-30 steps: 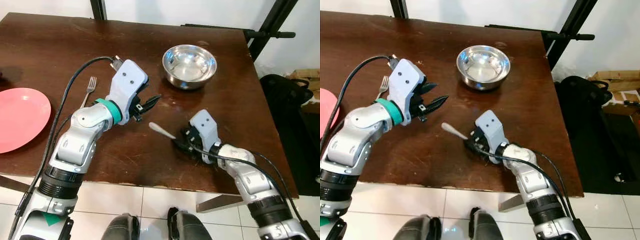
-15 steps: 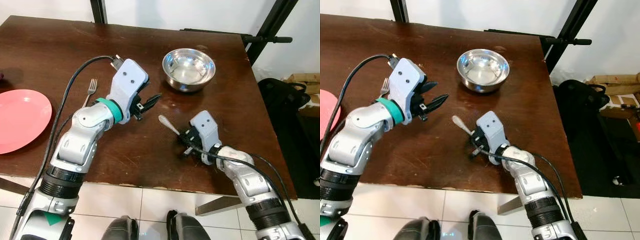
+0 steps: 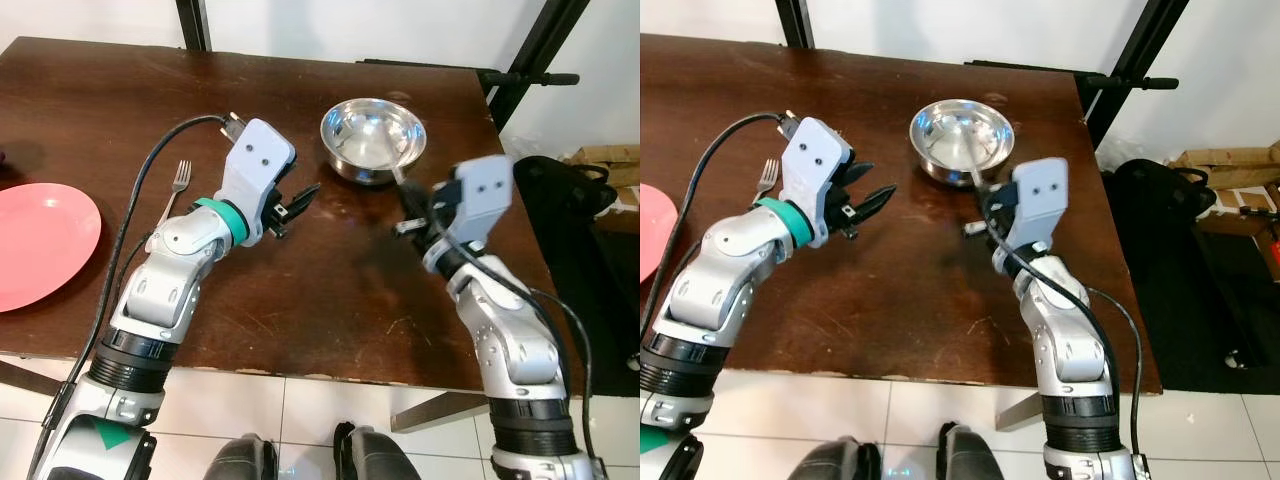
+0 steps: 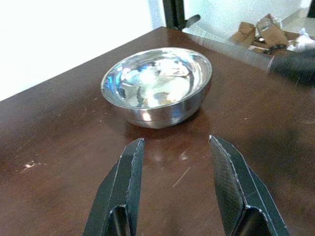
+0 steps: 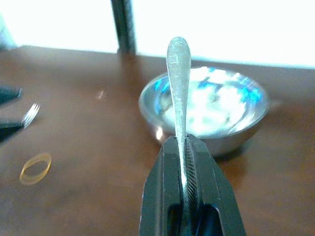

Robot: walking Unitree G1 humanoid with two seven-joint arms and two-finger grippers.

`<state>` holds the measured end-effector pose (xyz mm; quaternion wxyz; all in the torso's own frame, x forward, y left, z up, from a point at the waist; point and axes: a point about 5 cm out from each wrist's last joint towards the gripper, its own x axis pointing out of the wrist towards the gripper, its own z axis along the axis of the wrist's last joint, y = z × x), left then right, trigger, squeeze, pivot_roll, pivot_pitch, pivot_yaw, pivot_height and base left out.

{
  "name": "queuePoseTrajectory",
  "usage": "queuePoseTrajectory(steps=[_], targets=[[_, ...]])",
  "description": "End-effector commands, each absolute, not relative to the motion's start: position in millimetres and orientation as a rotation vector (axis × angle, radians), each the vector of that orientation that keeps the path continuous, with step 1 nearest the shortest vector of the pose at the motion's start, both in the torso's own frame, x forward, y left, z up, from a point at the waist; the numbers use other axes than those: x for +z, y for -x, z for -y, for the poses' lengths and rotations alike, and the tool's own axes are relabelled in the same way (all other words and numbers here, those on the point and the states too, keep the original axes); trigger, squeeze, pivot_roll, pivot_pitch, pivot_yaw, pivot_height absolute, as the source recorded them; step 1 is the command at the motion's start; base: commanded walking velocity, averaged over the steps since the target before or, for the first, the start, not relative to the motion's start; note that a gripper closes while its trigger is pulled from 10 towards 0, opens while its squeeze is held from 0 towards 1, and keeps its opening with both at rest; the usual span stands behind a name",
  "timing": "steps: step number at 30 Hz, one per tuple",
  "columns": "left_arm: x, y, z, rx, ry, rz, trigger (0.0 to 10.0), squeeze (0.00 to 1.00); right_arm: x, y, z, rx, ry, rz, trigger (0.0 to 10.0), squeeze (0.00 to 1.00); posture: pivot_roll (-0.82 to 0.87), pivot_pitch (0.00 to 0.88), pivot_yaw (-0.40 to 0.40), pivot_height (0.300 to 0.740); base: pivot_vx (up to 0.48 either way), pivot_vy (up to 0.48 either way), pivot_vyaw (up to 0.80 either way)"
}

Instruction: Setting the table

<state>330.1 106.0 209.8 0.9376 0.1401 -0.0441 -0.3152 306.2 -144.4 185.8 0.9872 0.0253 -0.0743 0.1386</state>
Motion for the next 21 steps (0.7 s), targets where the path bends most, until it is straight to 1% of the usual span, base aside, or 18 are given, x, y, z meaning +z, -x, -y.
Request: queuePoseTrajectory(steps=[1, 3, 5, 6, 7, 8, 9, 12, 13, 14, 18, 21], targets=[[203, -331, -111, -0.587, -0.273, 0.069, 10.0, 0.0, 190, -301, 152, 0.187, -0.086, 0.201, 10.0, 0.0, -0.04, 0.0, 0.043, 0.74, 0.0, 0.0, 0.0], [196, -329, -115, -0.527, -0.247, 0.049, 10.0, 0.0, 186, -295, 157, 0.086, -0.118, 0.209, 10.0, 0.0, -0.04, 0.001, 0.047, 0.74, 0.0, 0.0, 0.0], [196, -329, -115, -0.527, -0.247, 0.049, 10.0, 0.0, 186, -295, 157, 0.086, -0.118, 0.209, 10.0, 0.0, -0.04, 0.001, 0.047, 0.74, 0.0, 0.0, 0.0], [190, -326, -118, -0.497, -0.232, 0.026, 10.0, 0.0, 181, -289, 159, 0.032, -0.112, 0.21, 10.0, 0.0, -0.04, 0.005, 0.047, 0.74, 0.0, 0.0, 0.0], [190, -326, -118, -0.497, -0.232, 0.026, 10.0, 0.0, 181, -289, 159, 0.032, -0.112, 0.21, 10.0, 0.0, -0.04, 0.005, 0.047, 0.74, 0.0, 0.0, 0.0], [185, -323, -120, -0.479, -0.23, 0.009, 10.0, 0.0, 171, -284, 160, 0.0, -0.121, 0.185, 10.0, 0.0, -0.05, 0.006, 0.047, 0.74, 0.0, 0.0, 0.0], [181, -322, -122, -0.464, -0.226, 0.001, 10.0, 0.0, 170, -277, 157, -0.01, -0.139, 0.187, 10.0, 0.0, -0.04, 0.01, 0.045, 0.74, 0.0, 0.0, 0.0], [180, -323, -122, -0.452, -0.222, -0.001, 10.0, 0.0, 172, -275, 155, -0.017, -0.152, 0.188, 10.0, 0.0, -0.05, 0.01, 0.044, 0.74, 0.0, 0.0, 0.0], [180, -325, -121, -0.447, -0.221, 0.004, 10.0, 0.0, 172, -275, 154, -0.015, -0.155, 0.176, 10.0, 0.0, -0.07, 0.0, 0.04, 0.74, 0.0, 0.0, 0.0], [182, -328, -119, -0.443, -0.221, 0.015, 10.0, 0.0, 165, -278, 156, -0.019, -0.108, 0.136, 10.0, 0.0, -0.06, 0.0, 0.038, 0.74, 0.0, 0.0, 0.0], [187, -333, -117, -0.428, -0.228, 0.045, 10.0, 0.0, 165, -282, 159, -0.021, -0.129, 0.134, 10.0, 0.0, -0.04, 0.0, 0.034, 0.74, 0.0, 0.0, 0.0], [188, -333, -118, -0.411, -0.229, 0.051, 10.0, 0.0, 162, -285, 161, -0.039, -0.108, 0.126, 10.0, 0.0, -0.04, 0.0, 0.034, 0.74, 0.0, 0.0, 0.0]])
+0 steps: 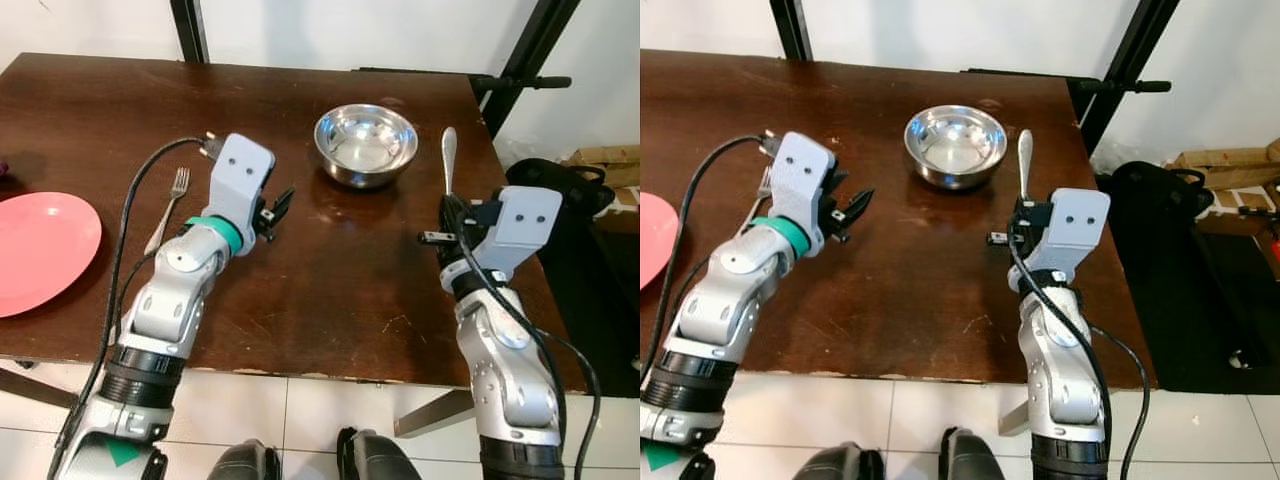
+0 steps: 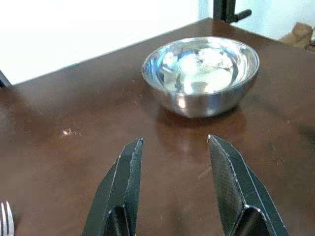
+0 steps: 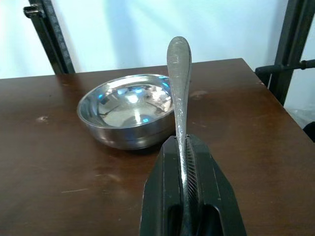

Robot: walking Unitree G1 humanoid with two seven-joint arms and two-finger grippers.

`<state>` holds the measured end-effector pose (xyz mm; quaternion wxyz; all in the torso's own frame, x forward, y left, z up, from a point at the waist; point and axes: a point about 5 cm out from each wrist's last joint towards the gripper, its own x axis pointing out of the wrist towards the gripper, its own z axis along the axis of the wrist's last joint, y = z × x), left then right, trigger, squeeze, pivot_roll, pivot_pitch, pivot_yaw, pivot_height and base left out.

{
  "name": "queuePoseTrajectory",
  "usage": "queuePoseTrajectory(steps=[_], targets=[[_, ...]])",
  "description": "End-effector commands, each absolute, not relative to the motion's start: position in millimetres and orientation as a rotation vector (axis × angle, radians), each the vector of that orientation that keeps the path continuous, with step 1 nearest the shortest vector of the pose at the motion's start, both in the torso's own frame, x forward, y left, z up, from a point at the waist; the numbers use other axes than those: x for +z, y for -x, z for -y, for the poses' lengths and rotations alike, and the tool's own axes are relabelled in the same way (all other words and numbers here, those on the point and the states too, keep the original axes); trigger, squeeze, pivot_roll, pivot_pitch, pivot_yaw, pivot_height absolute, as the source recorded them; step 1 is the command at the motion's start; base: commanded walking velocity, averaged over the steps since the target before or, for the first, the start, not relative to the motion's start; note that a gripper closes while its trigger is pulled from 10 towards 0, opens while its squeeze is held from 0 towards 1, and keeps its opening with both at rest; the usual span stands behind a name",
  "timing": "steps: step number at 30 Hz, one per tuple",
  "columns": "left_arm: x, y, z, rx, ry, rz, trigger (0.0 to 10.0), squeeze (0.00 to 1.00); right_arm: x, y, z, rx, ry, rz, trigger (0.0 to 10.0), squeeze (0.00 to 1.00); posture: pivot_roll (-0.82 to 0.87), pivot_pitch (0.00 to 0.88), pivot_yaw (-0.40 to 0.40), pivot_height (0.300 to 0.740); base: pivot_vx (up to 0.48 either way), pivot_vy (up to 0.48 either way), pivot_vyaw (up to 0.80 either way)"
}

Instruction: Setting the table

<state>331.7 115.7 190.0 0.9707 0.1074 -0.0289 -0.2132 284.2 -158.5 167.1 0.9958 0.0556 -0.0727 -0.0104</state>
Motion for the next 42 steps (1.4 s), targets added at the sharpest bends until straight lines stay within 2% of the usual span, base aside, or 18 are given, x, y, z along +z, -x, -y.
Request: queuePoseTrajectory(steps=[1, 7, 11, 19, 42], targets=[[188, -333, -118, -0.411, -0.229, 0.051, 10.0, 0.0, 162, -285, 161, -0.039, -0.108, 0.126, 10.0, 0.0, -0.04, 0.0, 0.034, 0.74, 0.0, 0.0, 0.0], [184, -332, -121, -0.377, -0.244, 0.053, 10.0, 0.0, 156, -286, 163, -0.072, -0.091, 0.114, 10.0, 0.0, -0.04, 0.0, 0.036, 0.74, 0.0, 0.0, 0.0], [167, -328, -128, -0.217, -0.183, 0.054, 10.0, 0.0, 154, -290, 170, -0.124, -0.034, 0.119, 10.0, 0.0, -0.07, 0.0, 0.011, 0.74, 0.0, 0.0, 0.0], [168, -329, -126, -0.213, -0.185, 0.077, 10.0, 0.0, 156, -295, 171, -0.116, -0.024, 0.115, 10.0, 0.0, -0.05, 0.0, 0.004, 0.74, 0.0, 0.0, 0.0], [165, -331, -119, -0.22, -0.166, 0.092, 10.0, 0.0, 153, -299, 173, -0.128, -0.008, 0.116, 10.0, 0.0, -0.09, 0.0, 0.005, 0.74, -0.353, 0.0, 0.0]])
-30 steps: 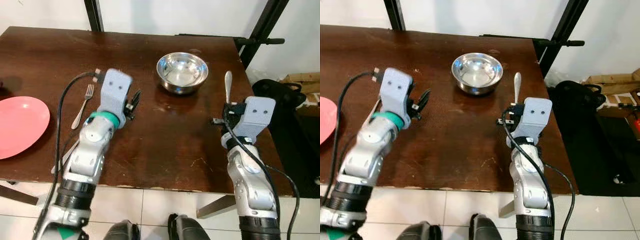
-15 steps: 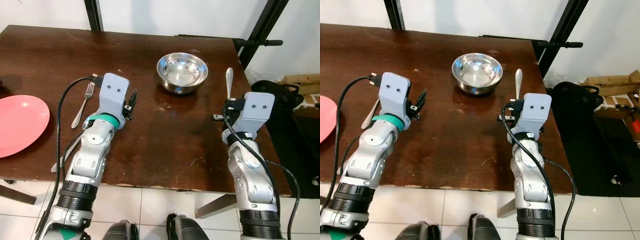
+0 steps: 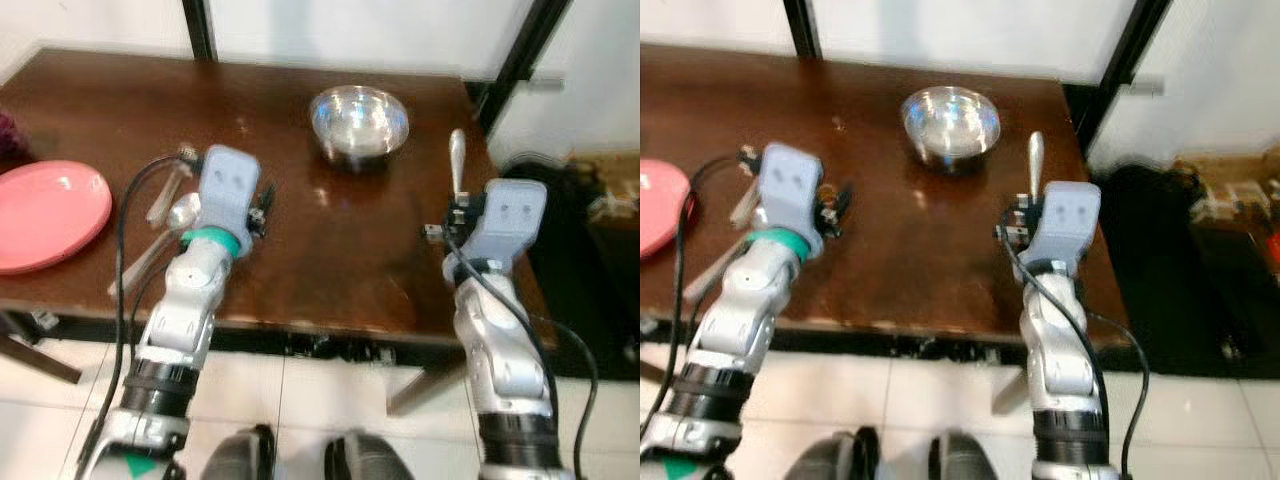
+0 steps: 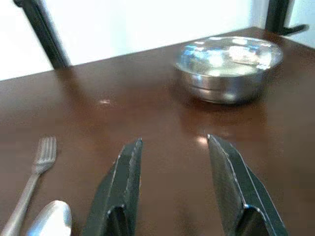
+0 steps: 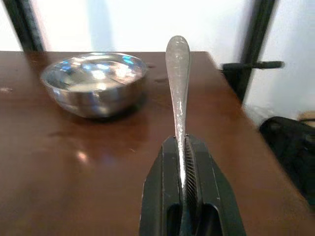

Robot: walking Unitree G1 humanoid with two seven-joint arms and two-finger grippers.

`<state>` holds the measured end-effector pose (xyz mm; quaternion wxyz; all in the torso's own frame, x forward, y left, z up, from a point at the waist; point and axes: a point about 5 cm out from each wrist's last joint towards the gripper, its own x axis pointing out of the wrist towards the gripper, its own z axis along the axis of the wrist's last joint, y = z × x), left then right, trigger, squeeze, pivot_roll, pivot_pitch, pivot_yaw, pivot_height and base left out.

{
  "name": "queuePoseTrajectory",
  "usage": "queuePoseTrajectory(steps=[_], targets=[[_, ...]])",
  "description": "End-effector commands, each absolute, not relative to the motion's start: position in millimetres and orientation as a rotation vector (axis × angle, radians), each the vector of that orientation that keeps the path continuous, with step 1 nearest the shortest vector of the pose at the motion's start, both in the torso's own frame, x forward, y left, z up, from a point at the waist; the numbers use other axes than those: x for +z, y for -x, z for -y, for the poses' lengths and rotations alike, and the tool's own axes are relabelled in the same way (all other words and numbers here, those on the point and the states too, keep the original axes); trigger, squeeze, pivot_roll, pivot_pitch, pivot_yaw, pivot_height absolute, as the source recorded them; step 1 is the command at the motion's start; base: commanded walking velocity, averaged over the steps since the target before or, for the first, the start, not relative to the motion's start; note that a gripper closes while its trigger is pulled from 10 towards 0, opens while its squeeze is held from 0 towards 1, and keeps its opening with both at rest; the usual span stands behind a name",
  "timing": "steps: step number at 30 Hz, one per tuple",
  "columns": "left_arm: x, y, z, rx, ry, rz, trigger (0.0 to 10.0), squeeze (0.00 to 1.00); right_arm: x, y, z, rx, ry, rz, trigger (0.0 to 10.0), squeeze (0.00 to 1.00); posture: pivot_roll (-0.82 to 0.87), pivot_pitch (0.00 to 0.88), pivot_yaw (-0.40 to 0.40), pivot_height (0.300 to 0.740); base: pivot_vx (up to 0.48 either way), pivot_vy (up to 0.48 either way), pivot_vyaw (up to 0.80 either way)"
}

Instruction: Setting the table

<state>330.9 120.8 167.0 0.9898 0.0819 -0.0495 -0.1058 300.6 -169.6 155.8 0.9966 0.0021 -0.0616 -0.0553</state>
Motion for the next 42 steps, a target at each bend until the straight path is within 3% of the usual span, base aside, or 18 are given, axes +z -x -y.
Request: queuePoseTrajectory(steps=[1, 42], targets=[[165.1, -331.3, -119.5, -0.219, -0.166, 0.092, 10.0, 0.0, 152.5, -298.4, 172.8, -0.127, -0.007, 0.116, 10.0, 0.0, -0.09, 0.0, 0.004, 0.74, -0.401, 0.0, 0.0], [165.8, -334.7, -117.7, -0.222, -0.157, 0.099, 10.0, 0.0, 150.6, -300.4, 177.8, -0.157, -0.031, 0.109, 10.0, 0.0, -0.09, 0.0, 0.006, 0.74, -0.402, 0.0, 0.0]])
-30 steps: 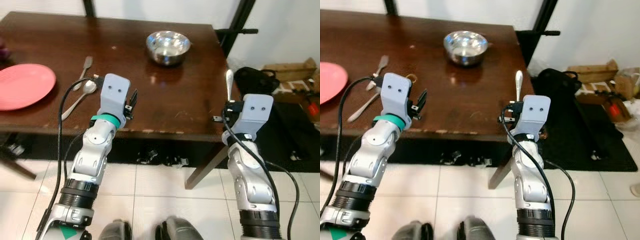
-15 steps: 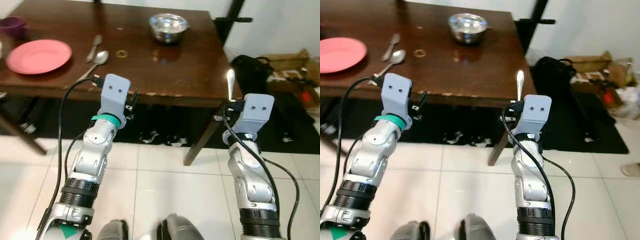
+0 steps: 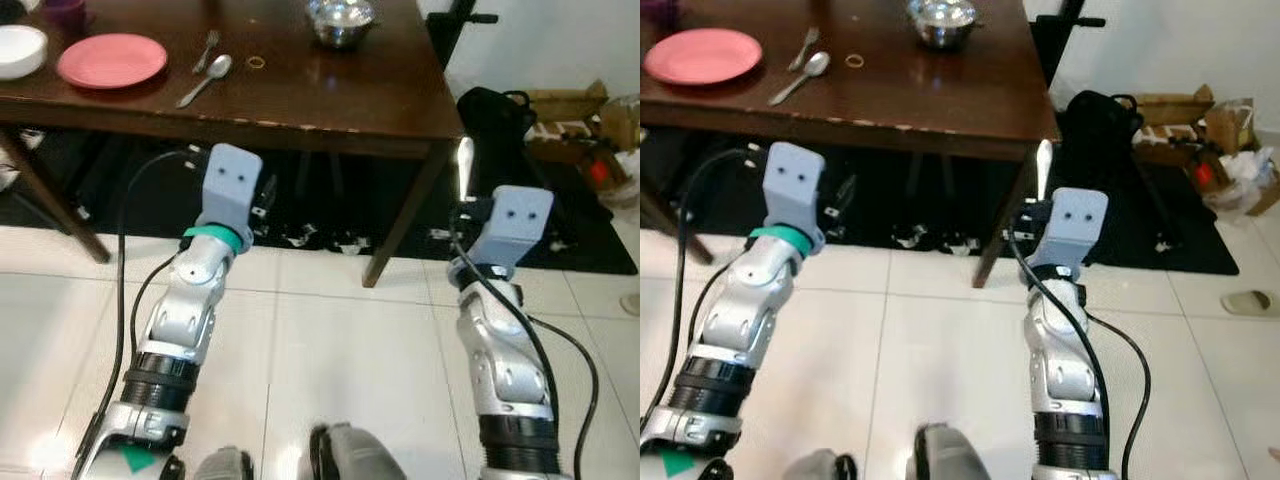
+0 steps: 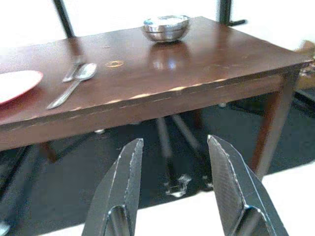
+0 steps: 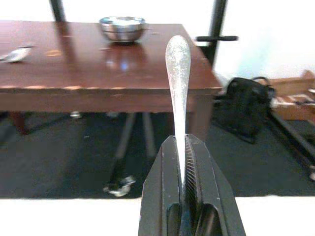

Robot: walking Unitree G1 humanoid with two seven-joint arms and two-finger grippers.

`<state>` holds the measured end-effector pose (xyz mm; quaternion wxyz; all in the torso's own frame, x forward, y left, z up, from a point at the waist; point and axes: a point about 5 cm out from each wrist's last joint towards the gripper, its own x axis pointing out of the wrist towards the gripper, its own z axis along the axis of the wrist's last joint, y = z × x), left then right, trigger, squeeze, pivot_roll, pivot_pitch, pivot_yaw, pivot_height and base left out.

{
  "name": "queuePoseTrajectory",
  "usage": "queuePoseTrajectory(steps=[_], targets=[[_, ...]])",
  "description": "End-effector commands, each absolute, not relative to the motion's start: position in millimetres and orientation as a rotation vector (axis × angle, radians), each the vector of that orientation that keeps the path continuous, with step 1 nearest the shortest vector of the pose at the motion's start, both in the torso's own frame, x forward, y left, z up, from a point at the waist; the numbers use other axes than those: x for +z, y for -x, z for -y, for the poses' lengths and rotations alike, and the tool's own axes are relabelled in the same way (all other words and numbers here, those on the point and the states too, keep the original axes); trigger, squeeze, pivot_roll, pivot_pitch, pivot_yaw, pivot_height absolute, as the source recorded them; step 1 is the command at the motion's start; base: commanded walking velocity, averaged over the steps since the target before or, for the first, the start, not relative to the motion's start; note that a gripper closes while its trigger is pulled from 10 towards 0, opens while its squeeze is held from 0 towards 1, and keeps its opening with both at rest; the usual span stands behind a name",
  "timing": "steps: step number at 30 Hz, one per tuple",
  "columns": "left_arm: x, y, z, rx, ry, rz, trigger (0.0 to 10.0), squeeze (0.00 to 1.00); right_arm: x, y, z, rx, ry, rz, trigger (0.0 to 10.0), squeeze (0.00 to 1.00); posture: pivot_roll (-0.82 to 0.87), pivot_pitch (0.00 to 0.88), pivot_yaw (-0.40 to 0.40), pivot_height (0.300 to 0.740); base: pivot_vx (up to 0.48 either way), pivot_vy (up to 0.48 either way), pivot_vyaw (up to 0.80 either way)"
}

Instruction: Setting the table

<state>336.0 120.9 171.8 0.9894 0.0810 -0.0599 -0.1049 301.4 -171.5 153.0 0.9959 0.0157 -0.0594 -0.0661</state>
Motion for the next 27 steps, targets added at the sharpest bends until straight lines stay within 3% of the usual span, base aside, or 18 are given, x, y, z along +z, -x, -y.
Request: queuePoseTrajectory(steps=[1, 27], targets=[[165.8, -334.7, -117.8, -0.222, -0.157, 0.099, 10.0, 0.0, 150.5, -300.4, 178.1, -0.162, -0.039, 0.108, 10.0, 0.0, -0.09, 0.0, 0.007, 0.74, -0.405, 0.0, 0.0], [166.3, -336.9, -116.9, -0.232, -0.161, 0.098, 10.0, 0.0, 153.8, -300.6, 184.4, -0.22, -0.132, 0.12, 10.0, 0.0, -0.1, 0.0, 0.016, 0.74, -0.403, 0.0, 0.0]])
